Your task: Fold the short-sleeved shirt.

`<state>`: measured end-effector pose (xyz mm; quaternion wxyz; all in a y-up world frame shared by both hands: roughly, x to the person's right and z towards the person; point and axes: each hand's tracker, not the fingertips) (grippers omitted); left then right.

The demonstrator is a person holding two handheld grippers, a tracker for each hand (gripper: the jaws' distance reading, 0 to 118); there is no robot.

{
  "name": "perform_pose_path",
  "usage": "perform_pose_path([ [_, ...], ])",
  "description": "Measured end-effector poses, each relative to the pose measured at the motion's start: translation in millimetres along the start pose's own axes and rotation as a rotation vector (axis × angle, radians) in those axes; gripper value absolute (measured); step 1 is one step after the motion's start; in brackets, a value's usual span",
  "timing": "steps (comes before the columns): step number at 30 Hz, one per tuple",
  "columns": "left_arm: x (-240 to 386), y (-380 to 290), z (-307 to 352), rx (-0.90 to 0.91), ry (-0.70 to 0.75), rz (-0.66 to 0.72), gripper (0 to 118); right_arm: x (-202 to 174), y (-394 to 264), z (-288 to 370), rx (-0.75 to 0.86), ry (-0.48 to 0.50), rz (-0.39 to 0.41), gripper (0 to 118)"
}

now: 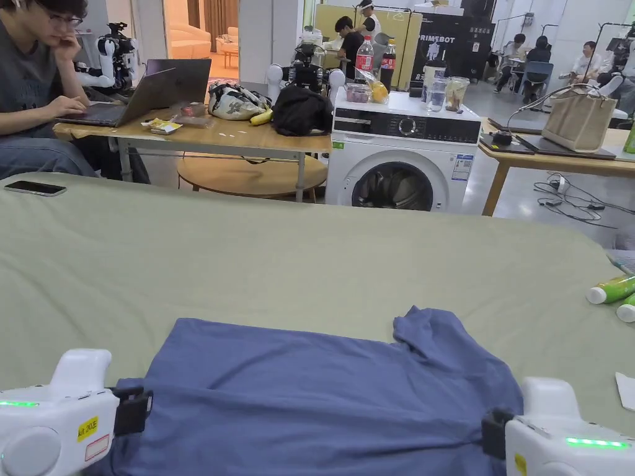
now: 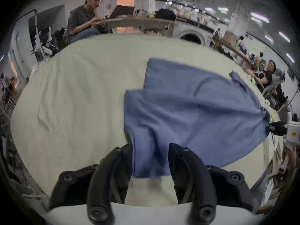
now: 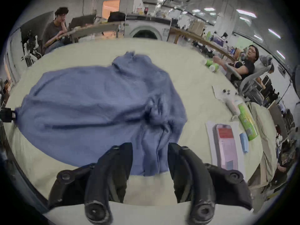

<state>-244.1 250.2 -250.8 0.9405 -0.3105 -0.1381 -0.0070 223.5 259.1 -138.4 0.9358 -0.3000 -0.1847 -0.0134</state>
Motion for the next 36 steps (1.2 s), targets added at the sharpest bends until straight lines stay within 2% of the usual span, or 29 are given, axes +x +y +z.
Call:
perform_pose_path([
  [4,16.3,-0.3,1.9,0.134,0.039,-0.021,41,-18.5,5.6,-2.4,0.144,0.026,-0.037,45],
  [5,18.8,1.4,-1.1,0.15,0.024,-0.031,41,-22.2,6.8,-5.3,0.153,0.025,-0.044,40],
  [6,21.8,4.6,-8.2,0.129,0.033,-0.037,41,-26.3,8.1,-9.7,0.16,0.025,-0.047,28],
  [7,24.3,6.4,-12.3,0.126,0.062,-0.047,38,-28.9,9.5,-13.7,0.159,0.029,-0.043,5],
  [8,26.1,10.2,-16.9,0.129,0.05,-0.046,25,-31.3,11.8,-17.8,0.164,0.041,-0.048,0],
  [9,24.3,16.6,-22.4,0.117,0.036,-0.045,5,-33.9,14.1,-22.2,0.165,0.049,-0.05,0],
  [10,23.3,22.0,-27.7,0.12,0.035,-0.04,0,-35.5,15.6,-25.9,0.17,0.059,-0.056,0],
  [13,14.0,50.4,-50.9,0.112,0.032,-0.035,0,-41.9,24.8,-40.9,0.158,0.068,-0.058,0],
  [20,-20.1,128.9,-156.8,-0.13,-0.011,-0.028,0,-54.8,37.8,-70.1,0.098,0.089,-0.028,0],
  [24,-27.7,144.9,-204.5,-0.278,-0.017,-0.004,0,-55.0,38.6,-80.4,0.068,0.091,-0.013,0],
  [27,-37.5,143.5,-237.2,-0.367,-0.033,0.082,0,-52.3,36.8,-85.7,0.05,0.087,-0.004,0],
  [28,-37.5,143.1,-242.2,-0.379,-0.032,0.1,6,-51.1,36.4,-87.2,0.042,0.086,0.001,0],
  [29,-37.0,141.1,-251.4,-0.394,-0.022,0.096,16,-49.7,35.5,-88.5,0.036,0.081,0.003,0],
  [31,-32.6,135.6,-265.3,-0.427,-0.003,0.085,44,-45.3,33.5,-92.0,0.028,0.076,0.01,0],
  [33,-28.9,133.9,-274.0,-0.472,0.01,0.033,53,-41.6,32.2,-93.8,0.018,0.066,0.016,0],
  [36,-16.9,139.2,-269.0,-0.418,0.059,-0.042,53,-35.1,33.6,-97.2,0.004,0.056,0.022,0],
])
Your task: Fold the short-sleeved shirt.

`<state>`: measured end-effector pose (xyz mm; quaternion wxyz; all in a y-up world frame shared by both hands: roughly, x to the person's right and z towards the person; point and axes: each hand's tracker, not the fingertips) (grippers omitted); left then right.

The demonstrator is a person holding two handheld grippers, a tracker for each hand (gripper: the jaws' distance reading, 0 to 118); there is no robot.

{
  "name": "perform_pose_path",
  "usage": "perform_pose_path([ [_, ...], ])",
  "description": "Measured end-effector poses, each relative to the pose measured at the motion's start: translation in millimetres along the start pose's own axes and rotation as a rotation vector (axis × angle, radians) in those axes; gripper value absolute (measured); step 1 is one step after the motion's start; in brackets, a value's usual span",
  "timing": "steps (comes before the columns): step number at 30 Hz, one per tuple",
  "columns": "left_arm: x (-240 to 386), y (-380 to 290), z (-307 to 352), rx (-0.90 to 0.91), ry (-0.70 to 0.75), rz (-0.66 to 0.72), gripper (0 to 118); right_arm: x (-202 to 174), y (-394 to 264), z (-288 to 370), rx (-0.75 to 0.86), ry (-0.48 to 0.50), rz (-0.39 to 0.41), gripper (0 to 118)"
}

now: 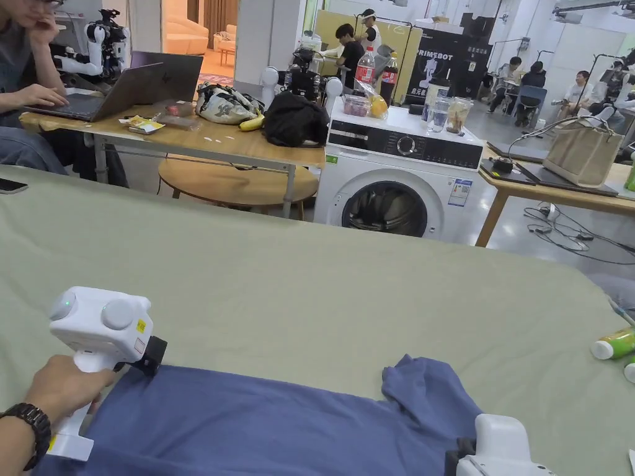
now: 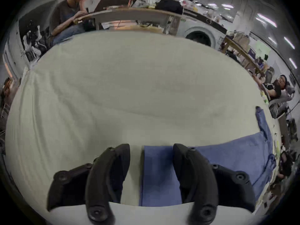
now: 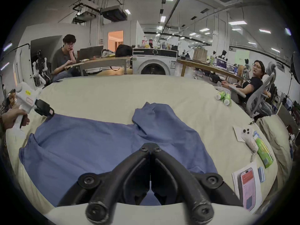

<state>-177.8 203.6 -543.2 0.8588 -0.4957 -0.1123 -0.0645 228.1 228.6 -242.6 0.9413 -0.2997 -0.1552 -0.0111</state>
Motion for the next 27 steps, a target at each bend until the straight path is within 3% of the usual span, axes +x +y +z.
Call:
perform_pose_path([
  [3,7.7,-6.2,5.5,0.013,-0.016,-0.035,49,10.9,8.2,-8.5,-0.02,0.001,-0.027,0],
  [7,10.1,-10.6,22.1,0.045,-0.027,-0.079,0,24.7,32.6,-26.1,-0.049,-0.012,-0.031,0],
  [15,-9.6,-28.7,84.9,0.239,-0.073,-0.012,0,55.4,86.6,-126.3,-0.261,-0.005,-0.018,1],
  [18,-13.3,-37.5,91.3,0.257,-0.072,-0.007,0,57.9,88.3,-165.1,-0.358,0.012,-0.013,54],
  [19,-14.2,-40.1,91.9,0.252,-0.074,-0.002,0,59.1,86.2,-173.8,-0.377,0.019,-0.01,58],
  [23,-16.6,-48.0,87.7,0.253,-0.074,0.017,0,60.9,77.5,-203.8,-0.472,0.033,-0.013,58],
  [25,-17.7,-50.0,84.8,0.25,-0.07,0.017,0,61.1,80.0,-199.7,-0.427,0.032,-0.027,58],
  [27,-21.0,-49.5,82.0,0.241,-0.073,0.024,0,65.4,82.9,-195.6,-0.408,0.097,-0.046,56],
])
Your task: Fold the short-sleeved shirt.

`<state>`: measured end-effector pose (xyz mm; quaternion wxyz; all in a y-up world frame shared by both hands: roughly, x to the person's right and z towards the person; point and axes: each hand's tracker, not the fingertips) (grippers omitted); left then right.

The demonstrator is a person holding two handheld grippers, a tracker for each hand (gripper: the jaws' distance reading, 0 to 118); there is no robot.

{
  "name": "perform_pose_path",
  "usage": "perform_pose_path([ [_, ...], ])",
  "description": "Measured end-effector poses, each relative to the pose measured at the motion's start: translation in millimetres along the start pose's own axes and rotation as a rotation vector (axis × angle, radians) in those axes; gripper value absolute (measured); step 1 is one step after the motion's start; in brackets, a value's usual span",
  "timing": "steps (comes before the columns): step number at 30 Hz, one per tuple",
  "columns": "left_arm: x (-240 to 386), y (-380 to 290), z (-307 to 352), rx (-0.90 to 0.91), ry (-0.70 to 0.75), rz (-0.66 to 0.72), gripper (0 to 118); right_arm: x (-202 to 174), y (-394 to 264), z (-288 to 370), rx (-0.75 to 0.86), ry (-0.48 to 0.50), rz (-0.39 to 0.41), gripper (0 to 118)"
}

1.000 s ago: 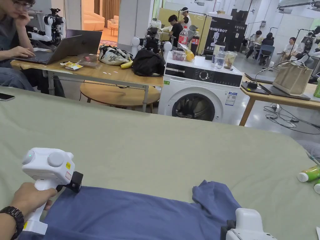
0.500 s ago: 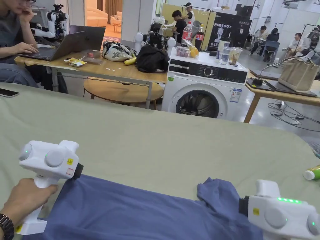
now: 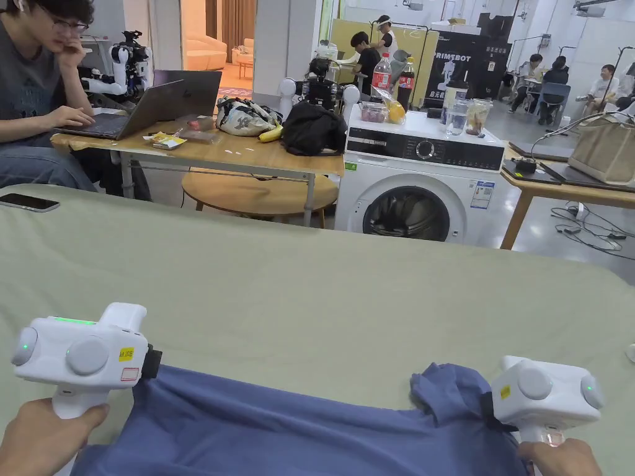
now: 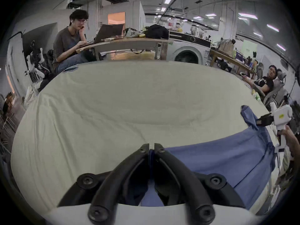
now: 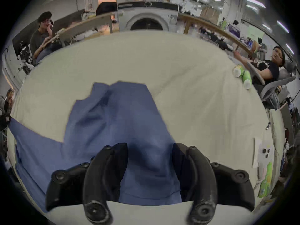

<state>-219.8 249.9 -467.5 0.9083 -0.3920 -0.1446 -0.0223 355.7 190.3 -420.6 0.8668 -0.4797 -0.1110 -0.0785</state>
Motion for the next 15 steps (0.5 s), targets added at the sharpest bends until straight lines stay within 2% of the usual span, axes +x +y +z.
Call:
perform_pose_path([
  [1,1.4,-0.7,0.9,-0.002,0.0,0.002,0,-0.7,-2.1,1.0,-0.001,-0.026,-0.006,49],
  [2,0.2,0.0,0.8,-0.002,-0.001,0.002,0,1.2,-2.3,3.5,-0.013,-0.008,-0.004,28],
  [3,-1.2,1.4,1.7,-0.003,-0.001,0.004,0,3.2,-4.8,11.0,0.018,-0.004,0.004,0],
  [7,-4.8,5.6,15.2,0.027,-0.022,0.026,0,10.9,-11.4,52.8,0.114,0.033,-0.028,0],
  [15,-12.4,-20.8,78.4,0.088,-0.062,0.043,0,15.8,-74.2,158.9,0.239,0.003,-0.012,0],
])
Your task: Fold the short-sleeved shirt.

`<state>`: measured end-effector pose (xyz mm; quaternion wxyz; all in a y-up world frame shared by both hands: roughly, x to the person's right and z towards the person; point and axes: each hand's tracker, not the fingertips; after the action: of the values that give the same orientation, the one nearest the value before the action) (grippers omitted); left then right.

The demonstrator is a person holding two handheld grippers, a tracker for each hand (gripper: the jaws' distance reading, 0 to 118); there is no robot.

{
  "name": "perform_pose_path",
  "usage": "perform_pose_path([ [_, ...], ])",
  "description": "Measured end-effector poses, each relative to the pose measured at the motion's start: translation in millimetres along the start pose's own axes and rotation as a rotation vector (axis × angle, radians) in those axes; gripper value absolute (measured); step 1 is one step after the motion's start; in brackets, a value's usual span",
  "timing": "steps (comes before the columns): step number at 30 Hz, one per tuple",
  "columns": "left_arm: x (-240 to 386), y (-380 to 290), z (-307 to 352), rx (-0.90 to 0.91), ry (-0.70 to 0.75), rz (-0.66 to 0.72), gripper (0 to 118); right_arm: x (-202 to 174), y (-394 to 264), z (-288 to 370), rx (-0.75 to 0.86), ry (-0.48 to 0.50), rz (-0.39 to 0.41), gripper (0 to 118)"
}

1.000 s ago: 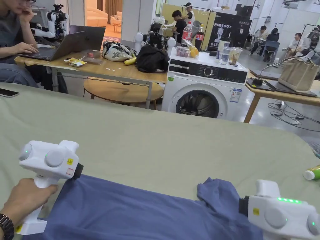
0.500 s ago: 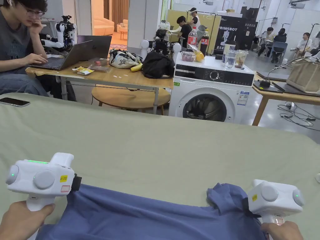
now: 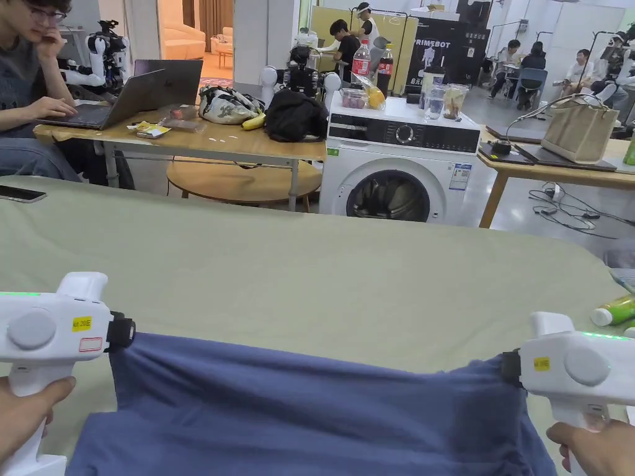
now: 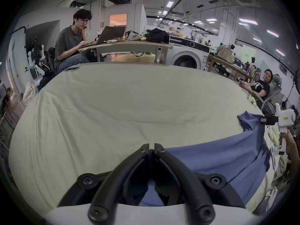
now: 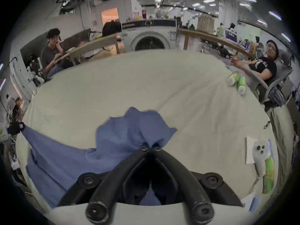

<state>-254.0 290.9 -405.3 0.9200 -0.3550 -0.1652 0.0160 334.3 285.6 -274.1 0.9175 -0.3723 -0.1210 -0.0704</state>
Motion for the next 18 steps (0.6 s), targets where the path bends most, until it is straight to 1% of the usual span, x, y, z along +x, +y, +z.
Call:
perform_pose_path([
  [5,-1.5,-35.5,38.7,-0.015,-0.016,-0.012,0,-2.6,-42.2,50.1,0.009,-0.005,0.031,0],
  [11,-3.0,-80.6,63.4,-0.114,-0.027,-0.01,0,-1.7,-87.6,87.1,-0.011,-0.013,0.042,0],
  [13,-4.7,-91.6,66.0,-0.145,-0.029,0.0,0,-3.6,-99.5,91.3,-0.052,-0.026,0.069,0],
  [14,-6.1,-97.6,65.8,-0.171,-0.037,0.005,0,-4.6,-107.6,91.1,-0.077,-0.053,0.099,0],
  [15,-6.8,-103.7,63.4,-0.184,-0.026,0.009,0,-4.6,-115.6,89.3,-0.084,-0.059,0.106,0],
  [16,-7.6,-109.4,59.6,-0.214,-0.025,0.013,0,-3.8,-121.9,83.6,-0.142,-0.061,0.122,0],
  [18,-6.3,-121.7,48.8,-0.279,-0.018,0.019,0,-3.4,-136.9,68.2,-0.193,-0.075,0.131,0],
])
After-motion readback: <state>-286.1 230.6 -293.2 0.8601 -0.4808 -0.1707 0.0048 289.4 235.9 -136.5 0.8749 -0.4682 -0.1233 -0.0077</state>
